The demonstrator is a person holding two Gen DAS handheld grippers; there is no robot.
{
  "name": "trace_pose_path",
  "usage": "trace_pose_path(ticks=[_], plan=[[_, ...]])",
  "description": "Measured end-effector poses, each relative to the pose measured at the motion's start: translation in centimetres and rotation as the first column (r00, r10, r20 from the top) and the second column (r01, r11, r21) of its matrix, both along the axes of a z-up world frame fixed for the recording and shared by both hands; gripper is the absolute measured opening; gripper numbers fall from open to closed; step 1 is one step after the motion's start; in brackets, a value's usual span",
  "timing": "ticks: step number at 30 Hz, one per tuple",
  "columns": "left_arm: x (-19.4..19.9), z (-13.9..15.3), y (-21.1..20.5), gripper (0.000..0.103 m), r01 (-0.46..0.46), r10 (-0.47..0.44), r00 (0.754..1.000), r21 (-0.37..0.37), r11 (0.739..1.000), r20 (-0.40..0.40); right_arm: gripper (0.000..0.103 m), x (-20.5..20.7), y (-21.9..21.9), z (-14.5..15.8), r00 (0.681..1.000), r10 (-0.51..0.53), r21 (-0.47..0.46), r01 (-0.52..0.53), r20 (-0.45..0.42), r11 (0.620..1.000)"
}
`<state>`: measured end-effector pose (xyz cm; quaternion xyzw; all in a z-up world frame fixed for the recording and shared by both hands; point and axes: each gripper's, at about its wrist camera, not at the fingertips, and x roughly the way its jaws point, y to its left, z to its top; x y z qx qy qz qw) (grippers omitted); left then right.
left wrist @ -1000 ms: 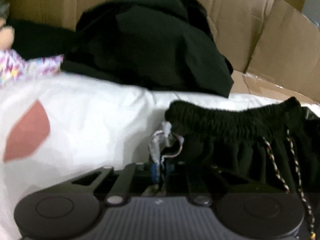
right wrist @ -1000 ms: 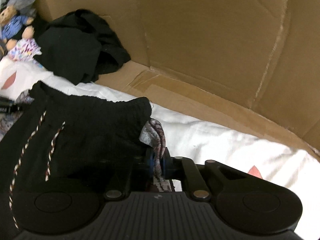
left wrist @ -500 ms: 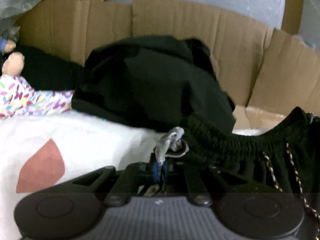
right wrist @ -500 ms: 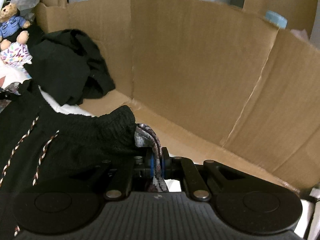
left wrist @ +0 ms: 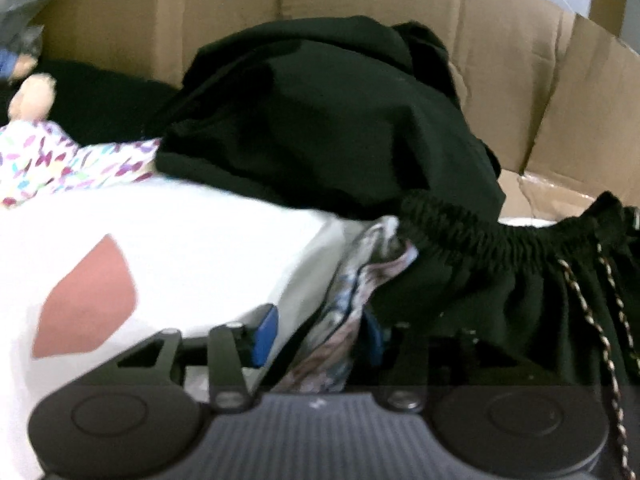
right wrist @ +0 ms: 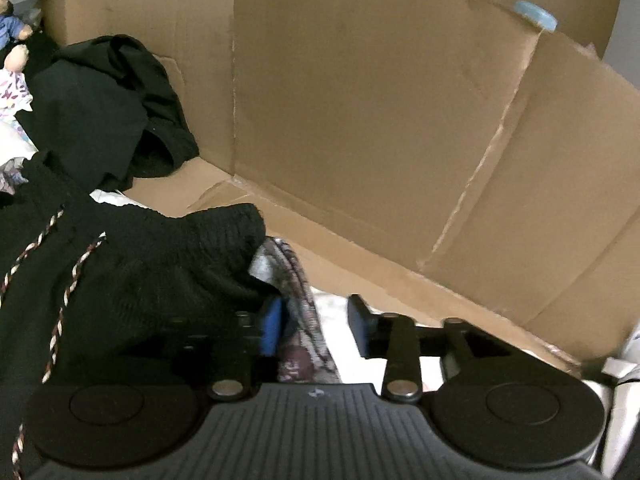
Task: Fold clothes
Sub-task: 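Open the left gripper and withdraw both grippers from the shorts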
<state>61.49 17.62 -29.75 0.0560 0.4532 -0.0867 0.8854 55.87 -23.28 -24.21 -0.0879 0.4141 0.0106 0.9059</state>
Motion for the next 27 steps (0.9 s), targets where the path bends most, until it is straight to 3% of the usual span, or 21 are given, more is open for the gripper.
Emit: trace_pose_path(ticks=[4,9,16,20,27], plan=[[-1.9,1.2,1.4,0.054,0.048,-0.045,0.997,0.050,0.998,-0.059,0.046,-1.8,-0.2,1.4,1.000,-0.008,0.053,0.009,-0.005,0.999],[-4.3,4.0,4.2,0.053,0.017,-0.013,0.994,0.036,0.999,-0.111,0.046,-3.8,0.6,2.6,0.999,-0.019,0.106,0.023,-0.035,0.994],[-9.9,7.7,7.7,0.053,0.053,-0.045,0.986,0.044,0.998,-0.161,0.046,-7.3,1.6,5.2,0.998,-0.027,0.192,0.037,-0.057,0.981],[-13.0,8.9,9.7,0.053,0.021,-0.013,0.982,0.039,0.999,-0.190,0.046,-9.9,1.6,6.5,0.996,-0.053,0.213,0.066,-0.066,0.975],[-19.0,9.3,14.2,0.053,-0.111,0.112,0.953,0.019,0.994,-0.282,0.046,-14.2,2.0,7.8,0.995,-0.061,0.274,0.081,-0.084,0.958]])
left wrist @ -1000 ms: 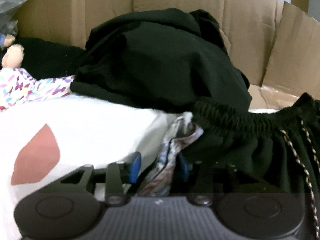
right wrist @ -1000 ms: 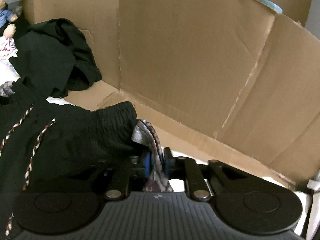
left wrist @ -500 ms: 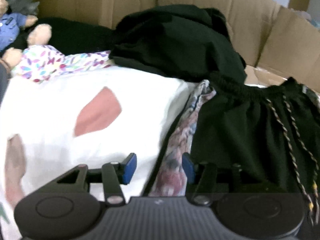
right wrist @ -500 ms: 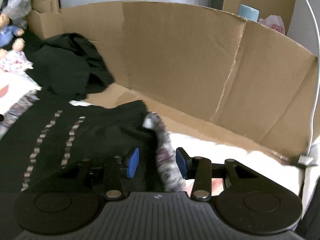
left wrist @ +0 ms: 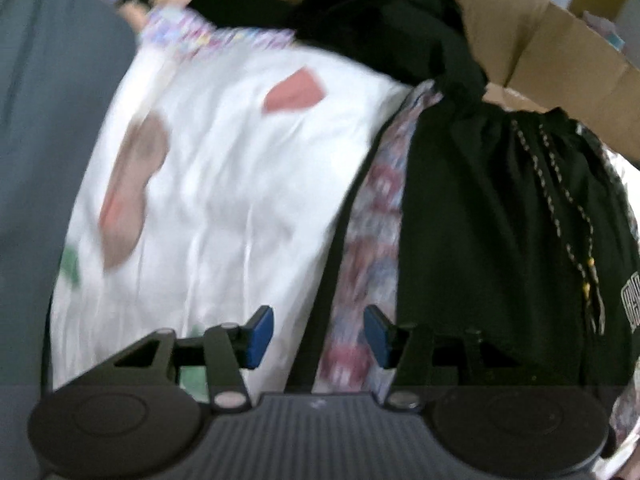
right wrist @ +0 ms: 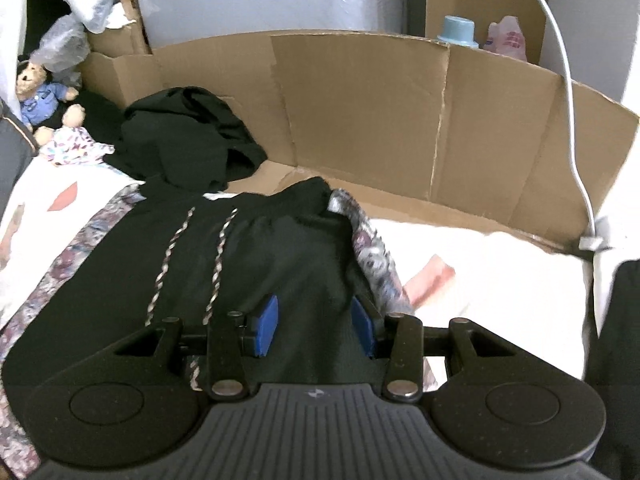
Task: Fold clothes
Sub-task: 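Open the left gripper and withdraw both grippers from the shorts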
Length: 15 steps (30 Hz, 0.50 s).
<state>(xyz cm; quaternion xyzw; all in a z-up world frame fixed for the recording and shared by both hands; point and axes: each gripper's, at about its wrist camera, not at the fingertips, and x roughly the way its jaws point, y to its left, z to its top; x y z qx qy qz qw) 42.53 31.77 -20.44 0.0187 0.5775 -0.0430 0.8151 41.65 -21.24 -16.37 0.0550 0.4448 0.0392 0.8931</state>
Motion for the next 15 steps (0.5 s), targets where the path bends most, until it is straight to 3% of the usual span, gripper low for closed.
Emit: trace_pose_path(ticks=[8,12,15], plan=[[-4.2,0.3,1.5,0.053,-0.032,0.032,0.998,-0.003,0.999,-0.051,0.046,-3.5,1.5,0.2,0.999,0.001,0.034,0.001,-0.049,0.999],[-5.5,-0.8,2.0,0.053,-0.046,0.052,0.992,0.052,0.998,-0.113,0.046,-5.7,2.7,0.1,0.995,0.042,0.080,-0.035,-0.090,0.996],[-6.5,-1.7,2.9,0.053,-0.088,0.091,0.987,0.032,0.996,-0.136,0.046,-7.5,3.4,0.5,0.994,0.063,0.092,-0.055,-0.088,0.994]])
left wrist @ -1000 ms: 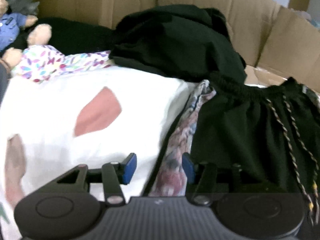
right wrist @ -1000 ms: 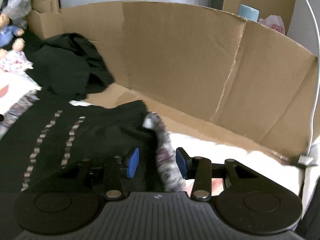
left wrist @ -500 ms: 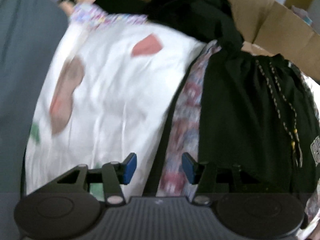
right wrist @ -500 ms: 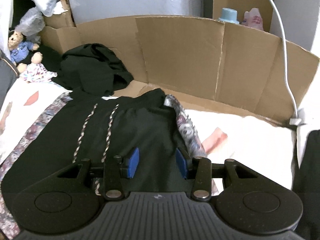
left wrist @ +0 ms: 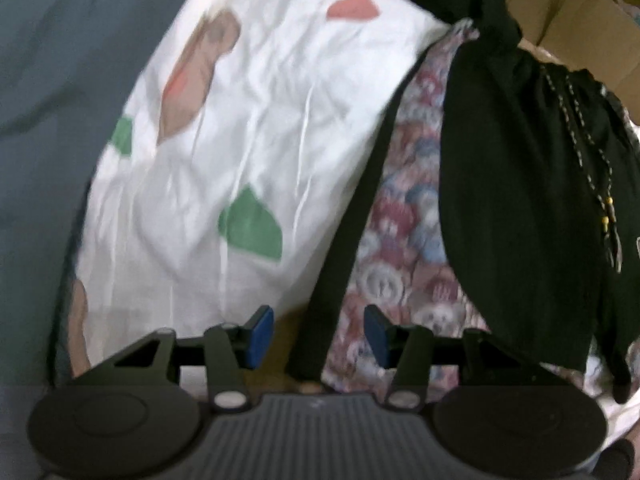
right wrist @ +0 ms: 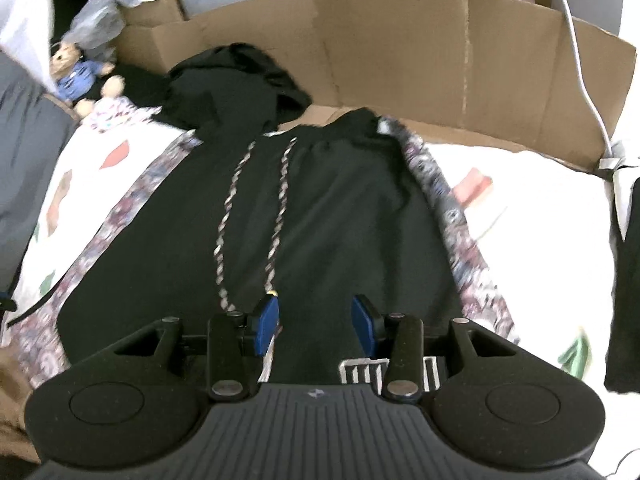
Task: Fold clothes
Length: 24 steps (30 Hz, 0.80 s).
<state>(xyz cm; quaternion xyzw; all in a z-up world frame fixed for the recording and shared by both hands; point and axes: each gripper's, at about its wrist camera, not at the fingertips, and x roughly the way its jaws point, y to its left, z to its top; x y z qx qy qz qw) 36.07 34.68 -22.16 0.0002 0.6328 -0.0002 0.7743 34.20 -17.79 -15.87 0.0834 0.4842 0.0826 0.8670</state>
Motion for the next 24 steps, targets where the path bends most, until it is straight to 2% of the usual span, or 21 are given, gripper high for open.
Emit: trace_pose_path(ticks=[3,6,11,15,16,19,24], plan=[[-0.8,-0.7,0.9,0.051,-0.048,0.049,0.999,-0.031,0.998,0.001,0.046,-1.6,0.4,0.2,1.000,0.027,0.013,-0.027,0.002,1.000],[-1.2,-1.2,1.4,0.048,-0.078,0.078,0.997,-0.080,0.994,-0.007,0.046,-2.9,0.7,-0.3,0.998,0.062,-0.016,-0.062,-0.011,0.998],[-1.3,-1.8,1.4,0.046,-0.083,0.083,0.997,-0.088,0.993,-0.010,0.046,-4.0,1.3,-1.2,0.998,0.054,-0.010,-0.054,-0.039,0.998],[-1.8,-1.9,1.9,0.016,-0.104,0.104,0.995,-0.121,0.987,-0.003,0.046,-4.6,2.5,-1.2,0.996,0.078,0.000,-0.078,-0.041,0.997],[-1.8,-1.5,1.9,0.013,-0.108,0.109,0.994,-0.119,0.987,0.007,0.046,-4.7,2.7,-1.1,0.996,0.082,0.002,-0.082,-0.040,0.997],[-2.0,0.0,1.2,0.008,-0.085,0.090,0.995,-0.122,0.989,0.036,0.046,-5.0,3.7,-0.9,0.994,0.099,0.026,-0.098,-0.035,0.995],[-2.1,2.8,-0.5,0.007,-0.037,0.046,0.996,-0.127,0.991,0.072,0.046,-5.5,6.4,-0.7,0.989,0.144,0.056,-0.142,-0.025,0.988]])
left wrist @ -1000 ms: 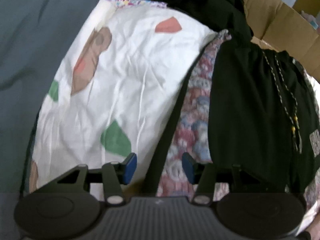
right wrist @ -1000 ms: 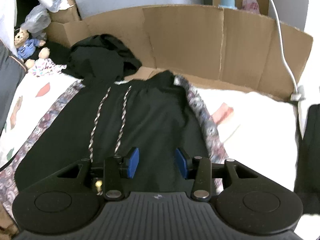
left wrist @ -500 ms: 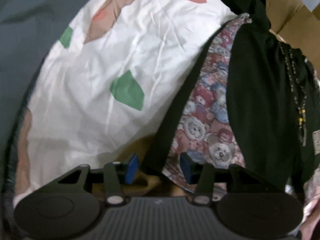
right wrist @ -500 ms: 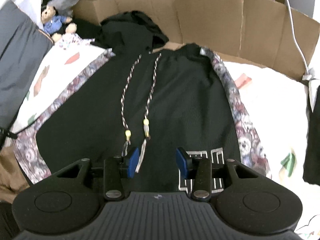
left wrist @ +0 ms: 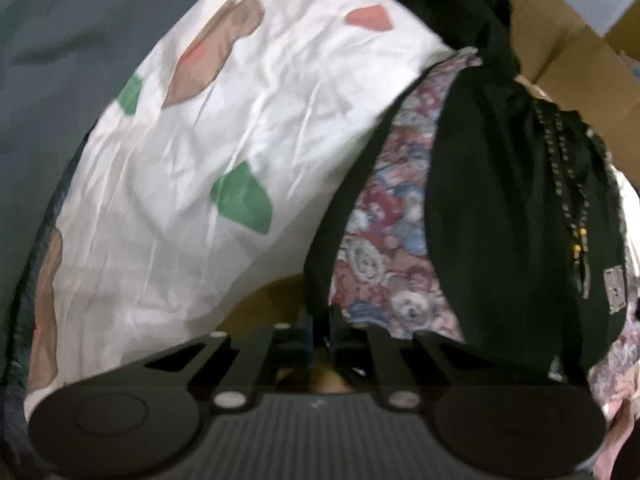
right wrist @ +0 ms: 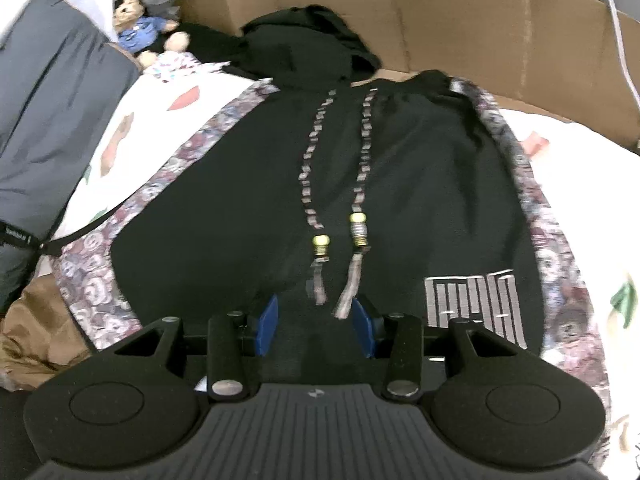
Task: Fold clothes
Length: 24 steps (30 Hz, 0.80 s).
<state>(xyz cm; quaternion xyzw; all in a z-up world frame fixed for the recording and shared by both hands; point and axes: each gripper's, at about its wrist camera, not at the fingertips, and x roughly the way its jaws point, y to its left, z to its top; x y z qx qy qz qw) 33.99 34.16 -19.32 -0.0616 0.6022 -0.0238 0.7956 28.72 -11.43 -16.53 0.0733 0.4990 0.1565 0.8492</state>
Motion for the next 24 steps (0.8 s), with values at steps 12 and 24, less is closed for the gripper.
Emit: trace_pose_path(ticks=[12,24], plan=[[-0.6,4.1,-7.3,0.006,0.145,-0.144,0.987,-0.010,0.989,0.074,0.046,-0.8,5.5,2.4,0.993,0.090,0.046,-0.094,0.077,0.995],[-0.6,5.1,-15.2,0.006,0.281,-0.274,0.956,-0.062,0.958,0.107,0.061,-1.9,9.6,3.5,0.980,0.126,0.068,-0.138,0.156,0.988]])
